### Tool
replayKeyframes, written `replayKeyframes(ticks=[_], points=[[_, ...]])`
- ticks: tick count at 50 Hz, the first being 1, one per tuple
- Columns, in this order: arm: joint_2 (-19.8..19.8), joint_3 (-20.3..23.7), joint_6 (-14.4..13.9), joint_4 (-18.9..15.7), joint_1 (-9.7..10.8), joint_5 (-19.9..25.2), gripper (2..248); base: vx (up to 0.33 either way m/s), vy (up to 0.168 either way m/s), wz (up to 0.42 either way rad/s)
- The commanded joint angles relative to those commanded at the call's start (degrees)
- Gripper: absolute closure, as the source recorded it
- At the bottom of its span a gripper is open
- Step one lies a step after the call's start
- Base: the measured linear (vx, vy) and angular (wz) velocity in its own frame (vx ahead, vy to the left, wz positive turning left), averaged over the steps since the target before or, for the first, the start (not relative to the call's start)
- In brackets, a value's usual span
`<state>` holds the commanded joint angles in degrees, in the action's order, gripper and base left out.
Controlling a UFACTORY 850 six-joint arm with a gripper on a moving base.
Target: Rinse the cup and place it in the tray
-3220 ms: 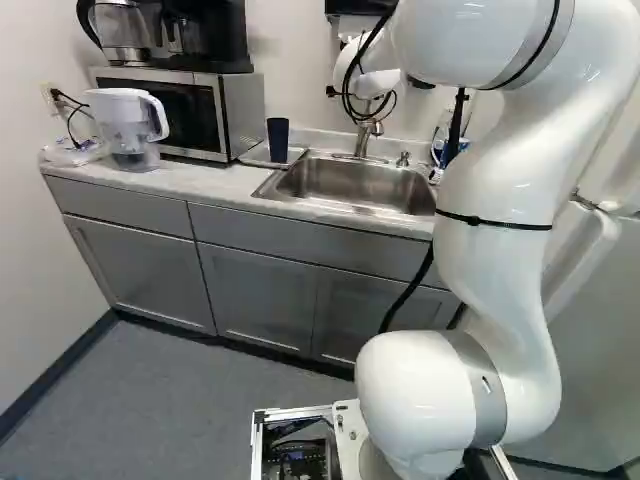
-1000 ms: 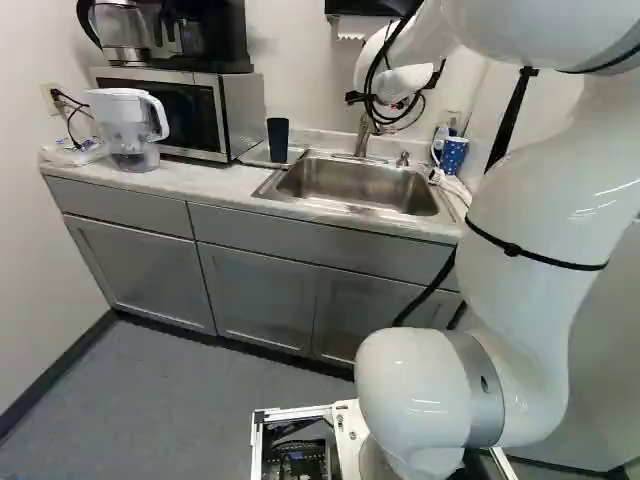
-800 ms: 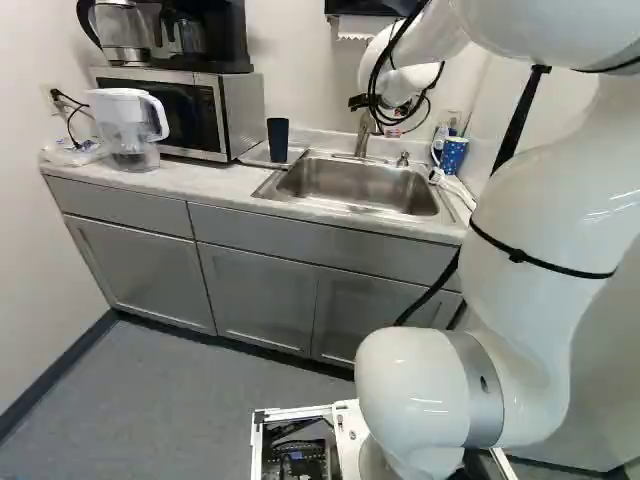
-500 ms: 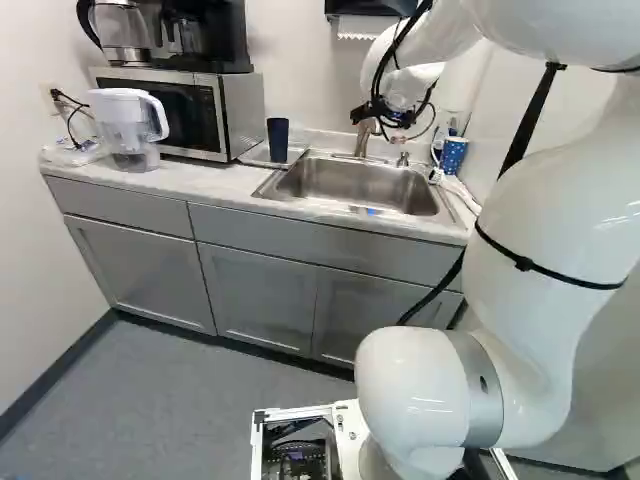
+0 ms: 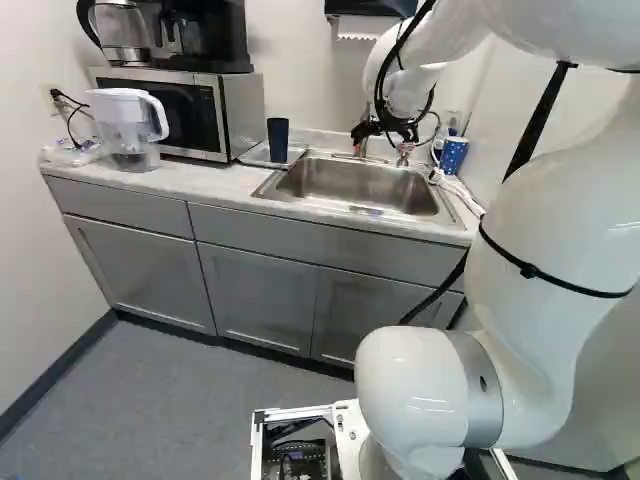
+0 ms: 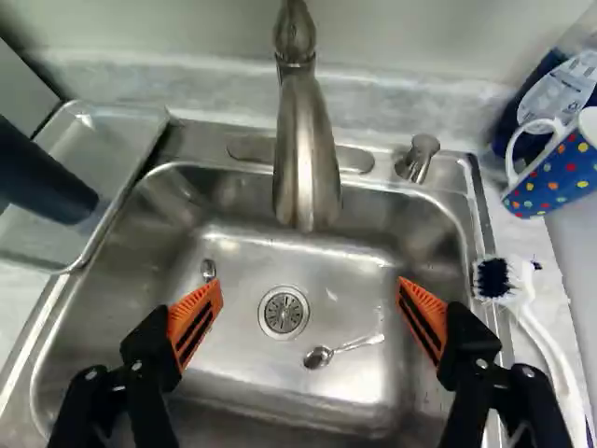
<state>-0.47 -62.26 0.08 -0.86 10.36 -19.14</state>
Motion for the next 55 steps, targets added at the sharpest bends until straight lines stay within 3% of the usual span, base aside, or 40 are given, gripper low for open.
replayKeyframes(ticks=[10, 55], points=[[0.5, 0.5, 0.0, -0.6, 0.1, -6.0, 3, 0.0, 0.0, 0.0], [0.5, 0.5, 0.0, -0.6, 0.1, -6.0, 3, 0.0, 0.0, 0.0]])
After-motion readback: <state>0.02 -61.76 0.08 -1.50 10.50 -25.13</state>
